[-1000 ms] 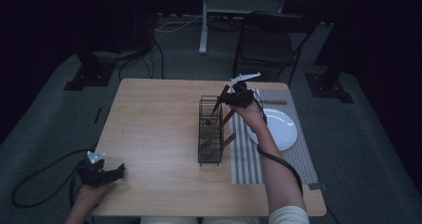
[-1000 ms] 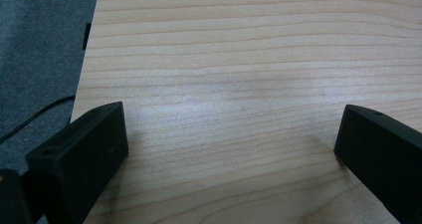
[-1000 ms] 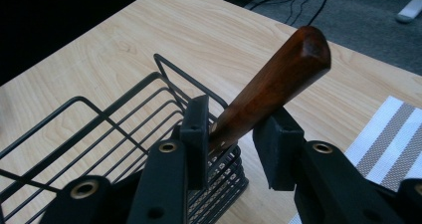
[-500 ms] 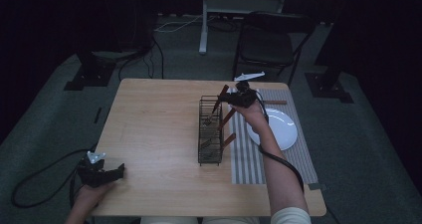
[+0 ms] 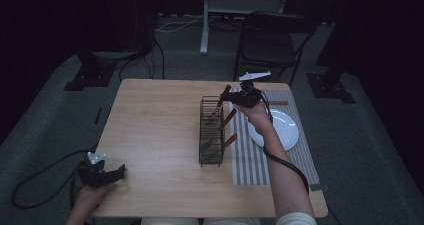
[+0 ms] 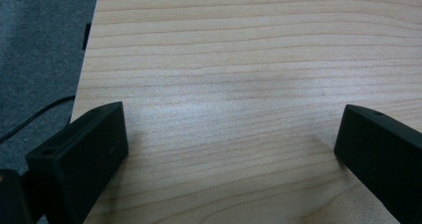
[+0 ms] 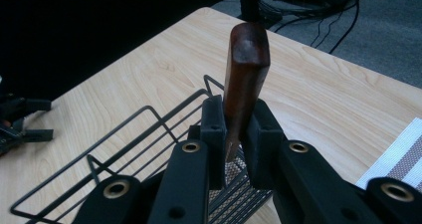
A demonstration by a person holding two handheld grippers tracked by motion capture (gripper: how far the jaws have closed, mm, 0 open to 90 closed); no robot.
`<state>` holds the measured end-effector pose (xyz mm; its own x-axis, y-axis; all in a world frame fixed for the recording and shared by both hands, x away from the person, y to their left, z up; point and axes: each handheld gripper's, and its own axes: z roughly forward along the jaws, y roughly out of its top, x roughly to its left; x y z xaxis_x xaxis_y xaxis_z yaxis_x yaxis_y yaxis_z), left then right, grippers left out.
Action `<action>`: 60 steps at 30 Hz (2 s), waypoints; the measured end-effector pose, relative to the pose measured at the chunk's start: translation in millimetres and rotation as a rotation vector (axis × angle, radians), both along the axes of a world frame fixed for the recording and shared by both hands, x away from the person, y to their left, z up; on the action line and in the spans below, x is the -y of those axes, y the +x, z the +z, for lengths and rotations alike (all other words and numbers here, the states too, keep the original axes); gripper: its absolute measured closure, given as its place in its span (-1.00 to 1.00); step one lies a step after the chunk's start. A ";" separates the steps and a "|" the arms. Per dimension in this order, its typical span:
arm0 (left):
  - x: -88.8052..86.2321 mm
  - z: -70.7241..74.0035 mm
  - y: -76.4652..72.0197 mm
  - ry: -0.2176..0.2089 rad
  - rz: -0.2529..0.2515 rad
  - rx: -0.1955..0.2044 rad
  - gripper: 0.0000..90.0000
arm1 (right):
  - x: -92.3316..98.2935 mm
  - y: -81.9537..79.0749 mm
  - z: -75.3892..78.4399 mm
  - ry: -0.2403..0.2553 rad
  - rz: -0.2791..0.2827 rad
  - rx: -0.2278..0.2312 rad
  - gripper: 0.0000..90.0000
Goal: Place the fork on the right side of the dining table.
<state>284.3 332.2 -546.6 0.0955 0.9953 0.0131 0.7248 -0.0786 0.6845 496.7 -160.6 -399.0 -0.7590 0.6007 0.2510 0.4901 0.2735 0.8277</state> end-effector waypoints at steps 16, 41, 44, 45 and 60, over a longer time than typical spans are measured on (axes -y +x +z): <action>0.0 0.0 0.0 0.000 0.000 0.000 -0.98 | 12.2 -34.0 46.0 0.039 -0.029 0.110 0.80; 0.2 0.0 -0.2 0.000 0.002 0.000 -0.98 | 69.4 -71.5 76.9 0.052 -0.168 0.191 0.80; 0.2 0.0 -0.2 0.000 0.002 0.000 -0.98 | 77.4 -75.9 71.2 0.054 -0.187 0.188 0.80; 0.2 0.0 -0.2 0.000 0.002 0.000 -0.98 | 79.9 -77.2 69.0 0.057 -0.191 0.184 0.80; 0.2 0.0 -0.1 0.000 0.002 0.000 -0.98 | 103.2 -103.7 33.7 0.063 -0.246 0.145 0.80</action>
